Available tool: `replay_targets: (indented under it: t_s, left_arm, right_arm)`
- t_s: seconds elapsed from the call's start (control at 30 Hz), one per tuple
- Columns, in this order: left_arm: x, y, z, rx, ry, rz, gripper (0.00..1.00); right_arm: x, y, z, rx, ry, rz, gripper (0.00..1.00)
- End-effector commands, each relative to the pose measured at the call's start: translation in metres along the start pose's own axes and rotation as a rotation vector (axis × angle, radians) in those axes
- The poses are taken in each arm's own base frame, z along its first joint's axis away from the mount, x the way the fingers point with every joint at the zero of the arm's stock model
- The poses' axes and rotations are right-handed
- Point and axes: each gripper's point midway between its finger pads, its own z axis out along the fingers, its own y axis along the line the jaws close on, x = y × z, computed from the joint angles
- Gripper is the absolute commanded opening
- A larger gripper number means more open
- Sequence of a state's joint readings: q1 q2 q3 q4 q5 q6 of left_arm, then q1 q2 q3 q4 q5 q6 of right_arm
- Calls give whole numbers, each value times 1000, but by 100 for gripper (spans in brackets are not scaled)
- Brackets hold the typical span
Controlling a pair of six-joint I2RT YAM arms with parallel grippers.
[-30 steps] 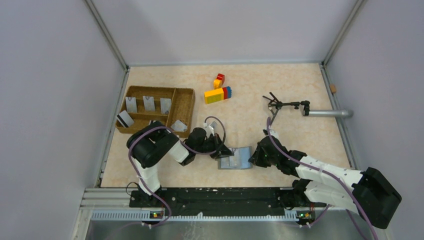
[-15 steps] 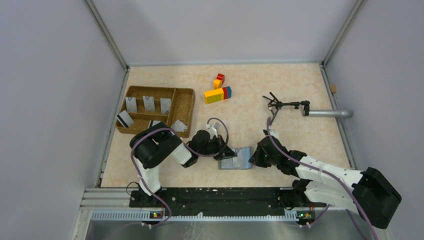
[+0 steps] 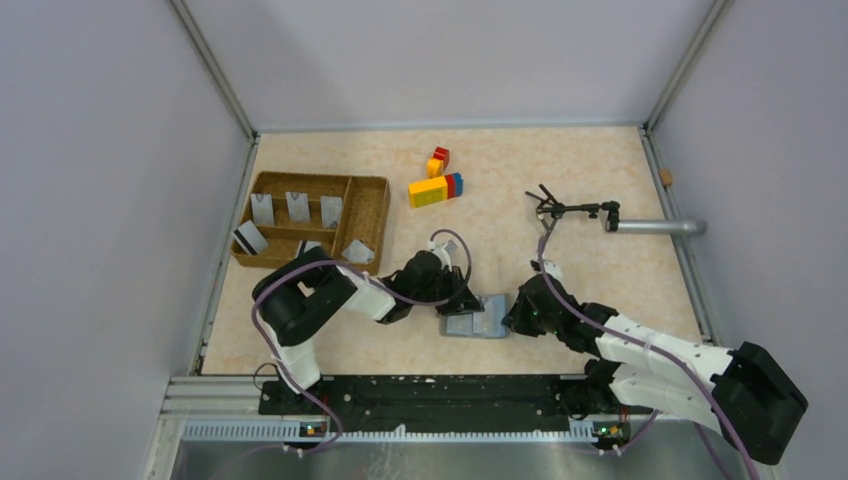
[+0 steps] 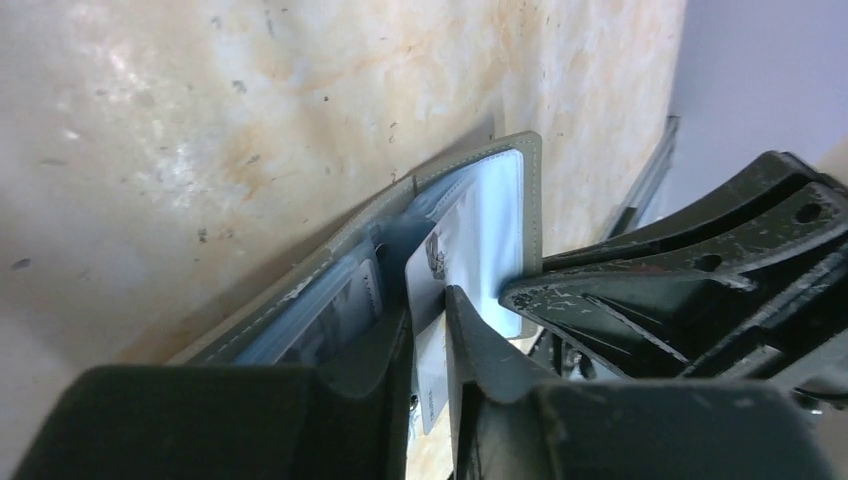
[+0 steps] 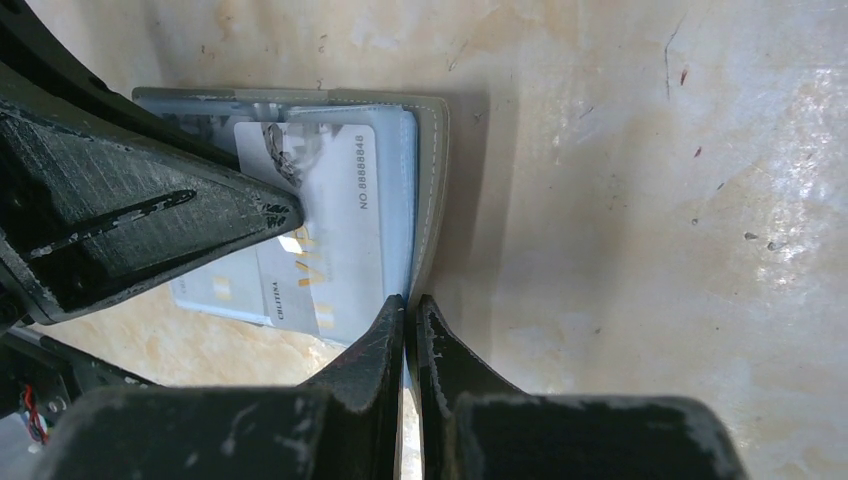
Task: Put the credit cards into the card holder
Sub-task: Insert the credit card into the card holder.
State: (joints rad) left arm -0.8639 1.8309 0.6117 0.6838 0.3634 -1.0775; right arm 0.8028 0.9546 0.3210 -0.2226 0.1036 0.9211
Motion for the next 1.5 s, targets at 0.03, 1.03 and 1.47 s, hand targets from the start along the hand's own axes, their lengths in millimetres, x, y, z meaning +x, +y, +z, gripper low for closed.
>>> replay_targets:
  t_s: [0.03, 1.03, 1.47]
  left_arm:
    - [3, 21, -5, -211, 23, 109, 26]
    - [15, -18, -17, -171, 80, 157, 59]
    - [22, -9, 3, -128, 98, 103, 61]
  right_arm:
    - [-9, 9, -5, -30, -43, 16, 0]
    - [-8, 3, -7, -13, -44, 17, 0]
    - [-7, 4, -6, -23, -40, 21, 0]
